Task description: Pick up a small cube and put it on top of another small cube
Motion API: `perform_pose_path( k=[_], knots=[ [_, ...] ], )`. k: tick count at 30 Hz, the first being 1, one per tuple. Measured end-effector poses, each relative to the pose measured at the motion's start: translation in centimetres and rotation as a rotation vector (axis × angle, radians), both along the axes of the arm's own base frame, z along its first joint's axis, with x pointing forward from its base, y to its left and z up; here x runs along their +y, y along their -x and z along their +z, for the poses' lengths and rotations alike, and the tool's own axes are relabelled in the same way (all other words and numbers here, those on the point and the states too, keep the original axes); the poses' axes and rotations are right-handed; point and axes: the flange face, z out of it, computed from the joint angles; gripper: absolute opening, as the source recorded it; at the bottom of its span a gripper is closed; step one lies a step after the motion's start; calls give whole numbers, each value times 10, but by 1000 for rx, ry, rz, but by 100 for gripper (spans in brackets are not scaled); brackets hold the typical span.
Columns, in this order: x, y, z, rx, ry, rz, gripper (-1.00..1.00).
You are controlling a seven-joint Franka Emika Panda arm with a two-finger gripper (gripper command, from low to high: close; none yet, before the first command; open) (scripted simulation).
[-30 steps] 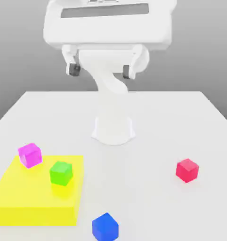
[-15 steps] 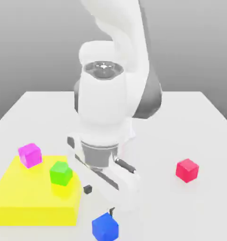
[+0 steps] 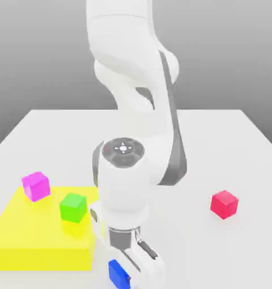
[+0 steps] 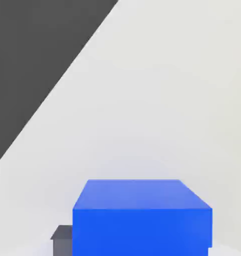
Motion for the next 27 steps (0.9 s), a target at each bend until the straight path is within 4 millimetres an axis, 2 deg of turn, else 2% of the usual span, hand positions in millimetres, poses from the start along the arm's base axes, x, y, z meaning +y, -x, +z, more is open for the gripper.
perform_pose_path(
  k=[2, 7, 8, 11, 14, 18, 20, 24, 25, 27],
  knots=[
    [-3, 2, 24, 2, 4, -4, -100],
    [-90, 38, 67, 21, 60, -142, -100],
    [-115, 51, 75, 24, 67, -192, -100],
    [-169, 91, 99, 32, 74, -312, -100],
    [-193, 126, 122, 30, 65, -377, -100],
    [-226, 184, 146, 14, 25, -494, -100],
    [-234, 202, 143, 4, 6, -531, -100],
    [-237, 207, 100, 1, 0, -542, -100],
    [-237, 208, 92, 2, 0, -542, 100],
    [-237, 208, 92, 2, 0, -542, 100]
  ],
)
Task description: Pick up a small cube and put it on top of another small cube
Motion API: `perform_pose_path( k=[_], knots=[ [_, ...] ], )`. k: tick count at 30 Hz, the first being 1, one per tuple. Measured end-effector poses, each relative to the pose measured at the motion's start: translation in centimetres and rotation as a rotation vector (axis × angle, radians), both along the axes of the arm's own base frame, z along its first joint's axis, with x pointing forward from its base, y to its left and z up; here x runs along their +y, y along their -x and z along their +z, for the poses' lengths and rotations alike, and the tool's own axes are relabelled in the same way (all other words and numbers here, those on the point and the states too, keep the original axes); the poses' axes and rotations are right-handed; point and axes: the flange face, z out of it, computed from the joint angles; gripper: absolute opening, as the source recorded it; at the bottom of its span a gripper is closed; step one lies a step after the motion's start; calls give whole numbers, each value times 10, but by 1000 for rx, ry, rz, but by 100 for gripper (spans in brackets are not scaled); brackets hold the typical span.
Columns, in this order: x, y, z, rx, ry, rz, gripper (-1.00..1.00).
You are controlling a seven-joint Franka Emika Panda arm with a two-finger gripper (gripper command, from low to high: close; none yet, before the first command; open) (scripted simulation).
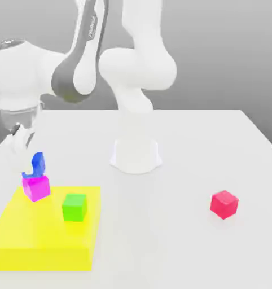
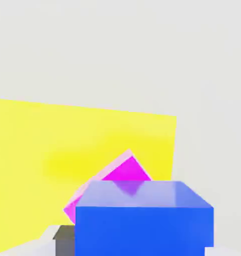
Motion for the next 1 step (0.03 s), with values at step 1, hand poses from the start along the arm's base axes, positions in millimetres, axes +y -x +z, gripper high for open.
perform_pose_path(
  k=[1],
  knots=[
    [0, 0, 0, 0, 0, 0, 100]
  ],
)
